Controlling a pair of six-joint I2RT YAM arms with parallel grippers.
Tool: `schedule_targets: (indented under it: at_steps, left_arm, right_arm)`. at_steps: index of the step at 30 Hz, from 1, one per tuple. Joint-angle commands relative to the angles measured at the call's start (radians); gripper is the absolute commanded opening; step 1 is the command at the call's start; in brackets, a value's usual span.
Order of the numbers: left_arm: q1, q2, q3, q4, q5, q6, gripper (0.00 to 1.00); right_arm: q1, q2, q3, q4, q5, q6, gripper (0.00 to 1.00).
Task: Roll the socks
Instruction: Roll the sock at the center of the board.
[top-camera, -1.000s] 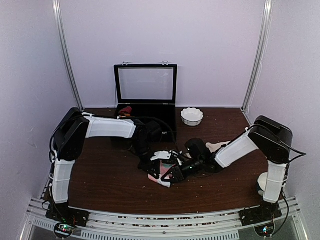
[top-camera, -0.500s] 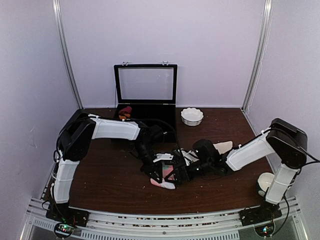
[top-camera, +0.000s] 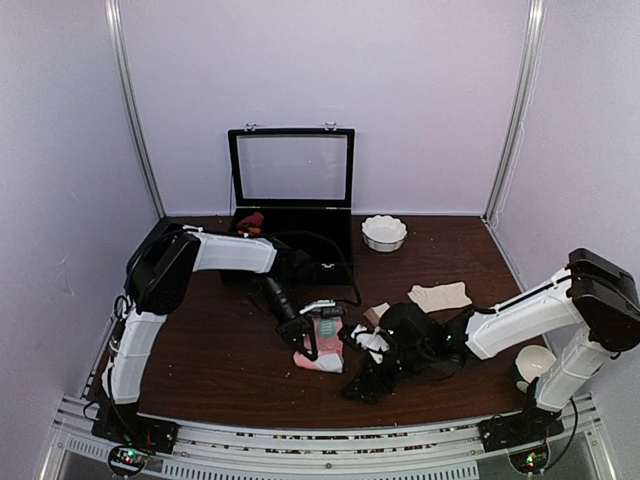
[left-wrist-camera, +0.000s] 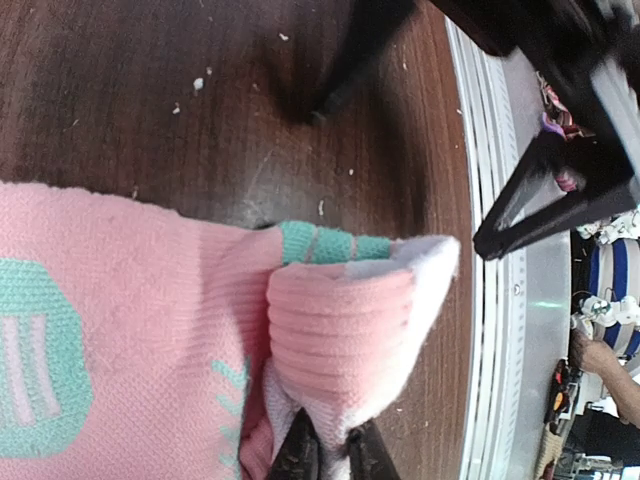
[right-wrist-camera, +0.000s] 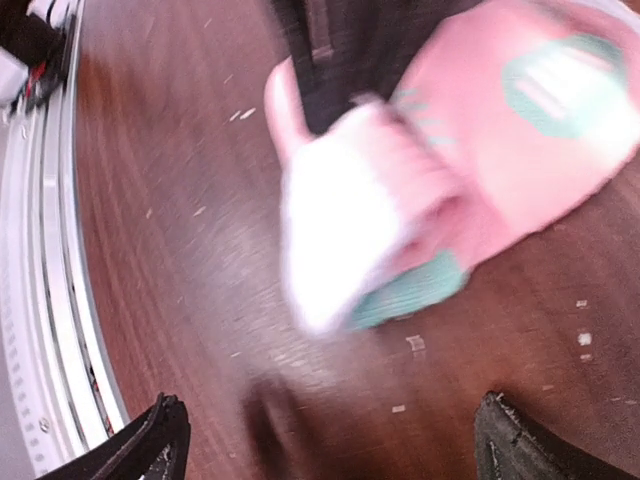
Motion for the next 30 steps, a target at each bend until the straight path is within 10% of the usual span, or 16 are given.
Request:
schedule_targets:
  at_steps: [1, 8, 17, 25, 30]
  left_arm:
    - [0.021, 0.112, -0.008, -0.029, -0.236, -0.01, 0.09]
    - [0.04, 0.16, 0.02, -0.068, -0.206, -0.011, 0.09]
    - [0.063, 0.208, 0.085, -0.142, -0.127, -0.011, 0.09]
    - [0.077, 0.24, 0.133, -0.178, -0.106, -0.004, 0.1]
    - [0.077, 0.24, 0.12, -0.17, -0.122, 0.008, 0.11]
  right_arm:
    - [0.181, -0.034, 0.007, -0.214, 0.317, -0.151, 1.0]
    - [0.293, -0.132, 0.045, -0.223, 0.954, -0.191, 1.0]
    - [0.264, -0.131, -0.009, 0.068, 0.717, -0.444, 0.98]
    - [0.216, -0.052, 0.053, 0.109, 0.406, -0.701, 0.52]
    - [0.17, 0.056, 0.138, 0.092, 0.292, -0.732, 0.46]
